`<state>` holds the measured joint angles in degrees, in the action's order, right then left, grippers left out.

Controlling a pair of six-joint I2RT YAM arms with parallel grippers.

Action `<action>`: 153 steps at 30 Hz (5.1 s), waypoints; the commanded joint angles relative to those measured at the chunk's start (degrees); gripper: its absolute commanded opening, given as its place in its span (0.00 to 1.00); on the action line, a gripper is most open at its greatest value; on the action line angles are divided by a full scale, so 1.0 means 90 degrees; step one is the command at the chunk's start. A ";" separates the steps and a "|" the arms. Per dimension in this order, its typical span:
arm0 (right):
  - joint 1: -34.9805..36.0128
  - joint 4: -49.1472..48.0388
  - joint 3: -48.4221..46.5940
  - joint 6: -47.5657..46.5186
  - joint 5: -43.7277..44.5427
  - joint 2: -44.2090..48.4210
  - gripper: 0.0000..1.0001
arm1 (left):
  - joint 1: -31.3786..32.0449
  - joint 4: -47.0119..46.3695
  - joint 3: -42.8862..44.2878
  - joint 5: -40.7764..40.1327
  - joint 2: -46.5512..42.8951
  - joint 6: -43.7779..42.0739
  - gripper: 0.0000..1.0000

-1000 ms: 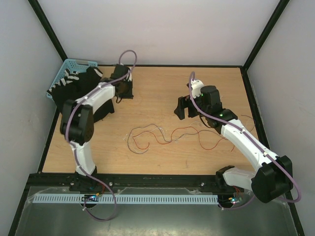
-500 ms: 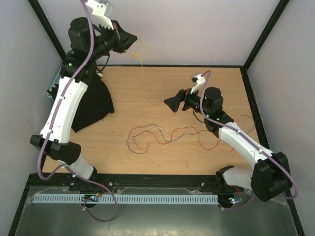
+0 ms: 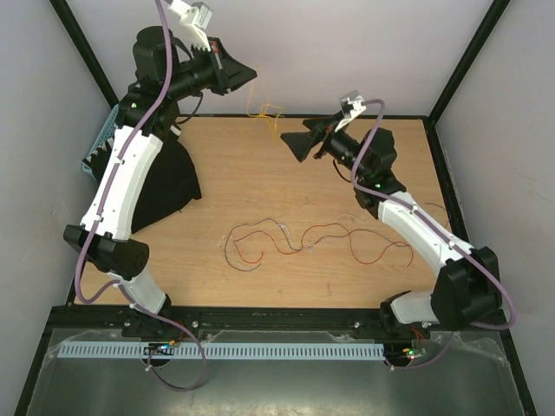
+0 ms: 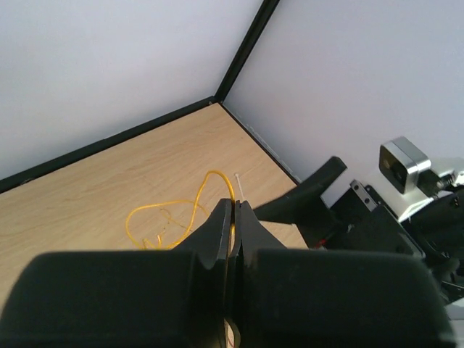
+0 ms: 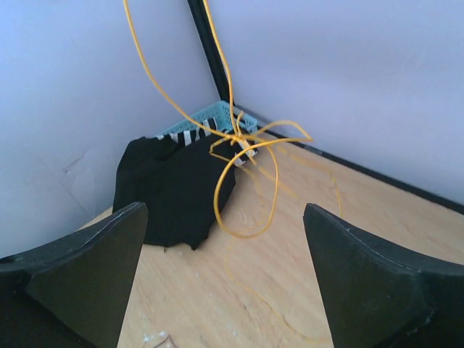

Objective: Zip-tie the wires
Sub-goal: Untie the cable at the center of the board, then straighten the cable at the center of the board.

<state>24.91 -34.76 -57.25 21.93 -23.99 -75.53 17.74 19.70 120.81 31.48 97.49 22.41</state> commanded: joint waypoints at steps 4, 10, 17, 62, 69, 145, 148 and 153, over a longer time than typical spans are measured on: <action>0.0043 -0.0169 -0.0854 0.0130 -0.0040 -0.0979 0.99 | 0.0087 -0.0267 0.0265 0.0225 0.0037 0.0255 0.00; 0.0044 -0.0845 -0.0740 0.0776 -0.0136 -0.1532 0.99 | 0.0119 -0.0323 0.0381 0.0215 0.0089 0.0347 0.00; 0.0099 -0.1142 -0.0764 0.1082 -0.0532 -0.2070 0.99 | 0.0136 -0.0317 0.0453 0.0094 0.0066 0.0396 0.00; -0.1657 -0.0482 -0.0432 0.1269 -0.0401 -0.3512 0.00 | -0.3432 0.0106 -0.1570 -0.0910 -0.1951 0.0382 0.00; -0.1725 0.0221 -0.1158 0.1084 -0.0520 -0.4048 0.00 | -0.3611 0.0028 -0.1707 -0.0144 -0.2070 0.0676 0.00; 0.0229 -0.0355 0.0890 -0.2040 -0.0529 -0.0835 0.28 | 0.0717 -0.1663 -0.2262 0.1208 -0.2572 0.1531 0.00; 0.0213 0.0027 0.1017 -0.2277 -0.0096 -0.0418 0.09 | 0.0627 -0.1334 -0.2261 0.0939 -0.2643 0.1218 0.00; 0.0204 0.1093 0.1044 -0.2583 0.0466 0.0260 0.00 | 0.0578 -0.0167 -0.2310 -0.0166 -0.2831 0.0113 0.00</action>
<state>26.70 -32.25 -46.63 2.02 -24.53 -78.43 23.42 10.94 98.67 38.35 74.26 32.29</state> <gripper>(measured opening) 0.016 0.003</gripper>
